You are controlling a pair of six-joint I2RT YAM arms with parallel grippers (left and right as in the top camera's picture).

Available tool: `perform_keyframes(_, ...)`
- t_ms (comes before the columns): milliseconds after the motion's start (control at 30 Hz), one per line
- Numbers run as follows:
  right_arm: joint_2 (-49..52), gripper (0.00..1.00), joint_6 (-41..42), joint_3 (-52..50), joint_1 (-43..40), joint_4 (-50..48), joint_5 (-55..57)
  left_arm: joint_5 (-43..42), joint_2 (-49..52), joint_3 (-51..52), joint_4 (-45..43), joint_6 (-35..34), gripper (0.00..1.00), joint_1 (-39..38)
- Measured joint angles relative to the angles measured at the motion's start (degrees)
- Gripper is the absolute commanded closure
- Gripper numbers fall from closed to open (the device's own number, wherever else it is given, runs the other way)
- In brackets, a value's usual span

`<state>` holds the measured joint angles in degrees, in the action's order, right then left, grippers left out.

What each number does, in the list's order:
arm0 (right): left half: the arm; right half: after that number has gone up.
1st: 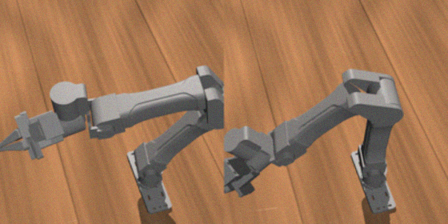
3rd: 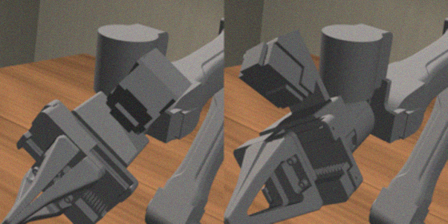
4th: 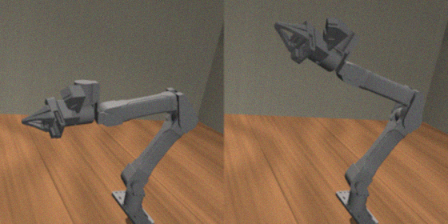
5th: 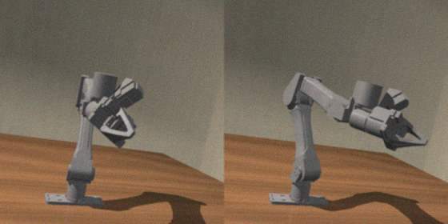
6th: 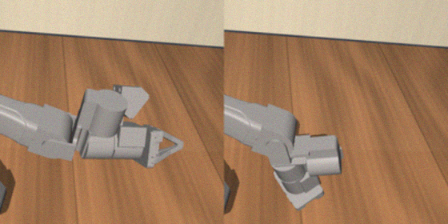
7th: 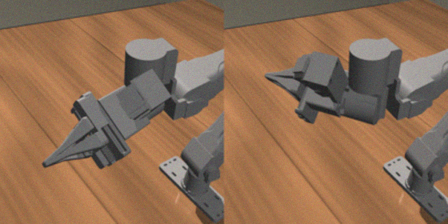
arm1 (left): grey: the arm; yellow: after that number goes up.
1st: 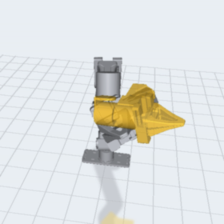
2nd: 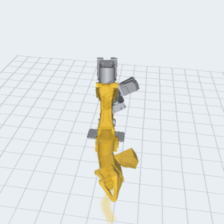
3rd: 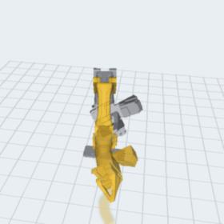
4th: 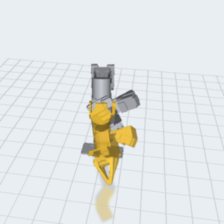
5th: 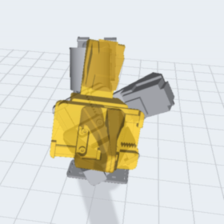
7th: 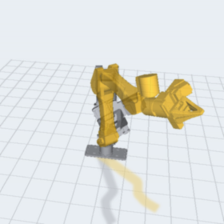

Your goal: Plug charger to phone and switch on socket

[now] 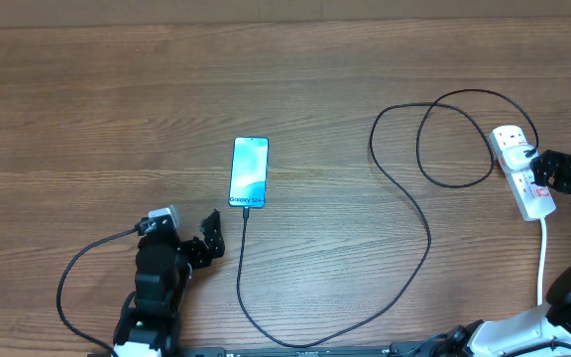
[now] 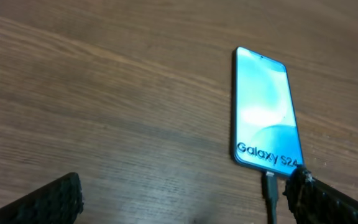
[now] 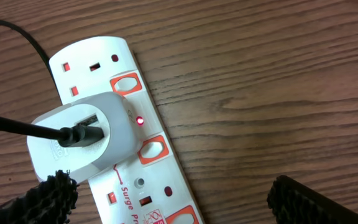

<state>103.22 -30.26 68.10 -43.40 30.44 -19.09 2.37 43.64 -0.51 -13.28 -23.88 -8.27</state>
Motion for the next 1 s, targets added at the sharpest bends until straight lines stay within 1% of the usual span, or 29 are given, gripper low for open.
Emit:
perform_keyframes(167, 0.0, 0.00, 0.0, 0.0, 0.0, 0.0, 0.0, 1.6, -8.0, 0.0, 9.2, 0.0, 0.00, 0.1)
perform_keyframes(300, 0.0, 0.00, 0.0, 0.0, 0.0, 0.0, 0.0, 2.2, -16.6, 0.0, 17.0, 0.0, 0.00, 1.7)
perform_keyframes(400, 0.0, 0.00, 0.0, 0.0, 0.0, 0.0, 0.0, 2.2, -21.9, 0.0, 17.4, 0.3, 0.00, 3.7)
perform_keyframes(533, 0.0, 0.00, 0.0, 0.0, 0.0, 0.0, 0.0, 2.2, -26.3, 0.0, 17.4, 2.2, 0.00, 6.1)
perform_keyframes(667, 0.0, 0.00, 0.0, 0.0, 0.0, 0.0, 0.0, 2.2, -31.9, 0.0, 17.4, 6.8, 0.00, 6.6)
perform_keyframes(867, 0.0, 0.00, 0.0, 0.0, 0.0, 0.0, 0.0, 2.2, -37.2, 0.0, 17.5, 12.6, 0.00, 6.6)
perform_keyframes(1000, 0.0, 0.00, 0.0, 0.0, 0.0, 0.0, 0.0, 2.2, -41.6, 0.0, 17.5, 18.1, 0.00, 6.6)
